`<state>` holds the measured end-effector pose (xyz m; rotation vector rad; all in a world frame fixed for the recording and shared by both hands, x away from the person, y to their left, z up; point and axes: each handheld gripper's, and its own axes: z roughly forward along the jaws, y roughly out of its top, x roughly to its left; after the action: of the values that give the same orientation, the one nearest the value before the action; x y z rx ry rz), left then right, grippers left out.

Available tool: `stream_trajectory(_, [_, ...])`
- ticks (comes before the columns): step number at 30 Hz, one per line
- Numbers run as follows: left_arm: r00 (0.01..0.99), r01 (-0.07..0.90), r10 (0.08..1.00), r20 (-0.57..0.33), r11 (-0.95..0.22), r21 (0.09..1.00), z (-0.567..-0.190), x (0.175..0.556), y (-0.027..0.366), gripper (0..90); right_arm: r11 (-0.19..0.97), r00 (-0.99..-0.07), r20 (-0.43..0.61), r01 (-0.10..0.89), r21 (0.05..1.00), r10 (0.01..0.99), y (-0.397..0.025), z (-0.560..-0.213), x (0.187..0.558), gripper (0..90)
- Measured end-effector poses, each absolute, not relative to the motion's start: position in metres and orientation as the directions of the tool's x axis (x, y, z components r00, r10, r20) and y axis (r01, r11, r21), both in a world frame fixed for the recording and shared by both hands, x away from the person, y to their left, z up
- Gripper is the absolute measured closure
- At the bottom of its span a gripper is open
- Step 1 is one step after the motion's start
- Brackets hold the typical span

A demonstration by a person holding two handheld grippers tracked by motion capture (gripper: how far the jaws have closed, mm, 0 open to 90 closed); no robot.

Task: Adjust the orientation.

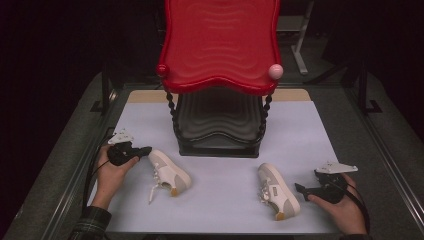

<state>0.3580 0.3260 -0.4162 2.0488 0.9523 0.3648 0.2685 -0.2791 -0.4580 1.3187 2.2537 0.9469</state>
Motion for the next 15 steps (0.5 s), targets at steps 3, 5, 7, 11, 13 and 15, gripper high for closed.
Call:
stream_trajectory(3, [0.687, 0.491, 0.722, -0.085, -0.374, 0.787, -0.417, 0.356, 0.319, 90.0, 0.339, -0.498, 0.024, 0.624, 0.704, 0.867, -0.279, -0.458, 0.268, 9.5])
stream_trajectory(5, [0.699, 0.484, 0.709, -0.091, -0.375, 0.791, -0.418, 0.354, 0.313, 90.0, 0.339, -0.498, 0.025, 0.624, 0.704, 0.867, -0.279, -0.458, 0.268, 9.5])
stream_trajectory(7, [0.711, 0.477, 0.698, -0.090, -0.384, 0.790, -0.418, 0.352, 0.308, 90.0, 0.338, -0.498, 0.025, 0.624, 0.704, 0.867, -0.279, -0.458, 0.269, 9.5])
stream_trajectory(11, [0.732, 0.467, 0.675, -0.092, -0.398, 0.790, -0.418, 0.348, 0.296, 90.0, 0.338, -0.498, 0.025, 0.624, 0.704, 0.867, -0.279, -0.458, 0.269, 9.5])
stream_trajectory(13, [0.741, 0.464, 0.664, -0.099, -0.399, 0.791, -0.418, 0.346, 0.291, 90.0, 0.339, -0.498, 0.025, 0.624, 0.704, 0.867, -0.279, -0.458, 0.268, 9.5])
stream_trajectory(15, [0.753, 0.459, 0.649, -0.106, -0.403, 0.791, -0.419, 0.345, 0.286, 90.0, 0.338, -0.498, 0.026, 0.625, 0.704, 0.867, -0.279, -0.458, 0.269, 9.5])
